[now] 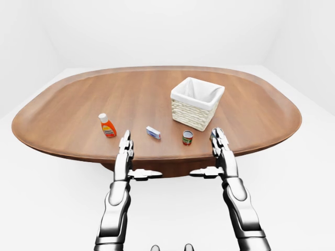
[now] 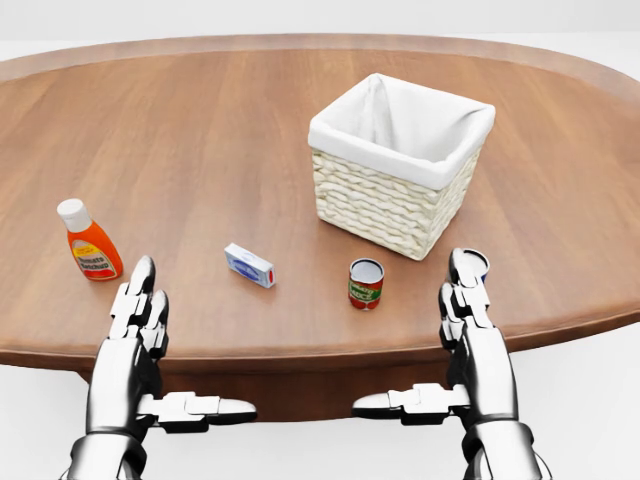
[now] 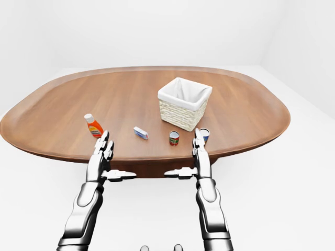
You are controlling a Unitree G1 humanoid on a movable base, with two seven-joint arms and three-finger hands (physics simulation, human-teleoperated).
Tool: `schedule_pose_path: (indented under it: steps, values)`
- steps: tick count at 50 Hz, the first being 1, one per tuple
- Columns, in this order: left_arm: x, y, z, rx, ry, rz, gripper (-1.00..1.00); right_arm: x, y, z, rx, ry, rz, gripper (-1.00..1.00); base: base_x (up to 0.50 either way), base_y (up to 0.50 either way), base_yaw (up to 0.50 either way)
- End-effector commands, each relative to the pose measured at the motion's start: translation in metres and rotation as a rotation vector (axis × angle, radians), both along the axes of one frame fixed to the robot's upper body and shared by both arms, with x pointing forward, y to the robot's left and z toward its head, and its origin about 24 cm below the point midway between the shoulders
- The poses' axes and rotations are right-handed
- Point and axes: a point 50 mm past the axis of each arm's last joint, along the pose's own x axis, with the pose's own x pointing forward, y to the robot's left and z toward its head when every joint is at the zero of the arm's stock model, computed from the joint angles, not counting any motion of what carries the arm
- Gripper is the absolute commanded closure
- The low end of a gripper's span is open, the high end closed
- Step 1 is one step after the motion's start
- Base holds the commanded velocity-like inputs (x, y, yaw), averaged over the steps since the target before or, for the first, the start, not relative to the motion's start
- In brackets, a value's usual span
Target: Pick up the ketchup, and put it in the basket.
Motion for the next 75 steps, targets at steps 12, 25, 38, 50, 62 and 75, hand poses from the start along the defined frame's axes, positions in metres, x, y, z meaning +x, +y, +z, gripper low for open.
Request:
schedule_pose_path:
  steps: [12,25,38,50,62,75]
  values:
    - [-0.017,0.012,0.025,-0.012,-0.061,0.007,-1.0,-0.013,0.0,0.022,-0.002,-0.048,0.015,-1.0,0.0,0.0,0.0]
    - [-0.061,0.029,0.077,0.008,-0.276,0.036,-1.0,-0.043,0.007,0.07,-0.059,-0.25,-0.008,-1.0,0.0,0.0,0.0]
    - [-0.06,0.028,0.076,0.011,-0.268,0.031,-1.0,-0.045,0.008,0.071,-0.063,-0.256,-0.001,-1.0,0.0,0.0,0.0]
    - [-0.06,0.029,0.076,0.002,-0.27,0.029,-1.0,-0.048,0.009,0.072,-0.071,-0.256,0.017,-1.0,0.0,0.05,0.0]
    - [-0.062,0.029,0.077,0.005,-0.275,0.023,-1.0,-0.049,0.011,0.073,-0.08,-0.264,0.02,-1.0,0.0,0.44,0.0]
    - [-0.061,0.029,0.078,-0.003,-0.281,0.022,-1.0,-0.042,0.007,0.07,-0.083,-0.254,-0.037,-1.0,0.0,0.32,0.0]
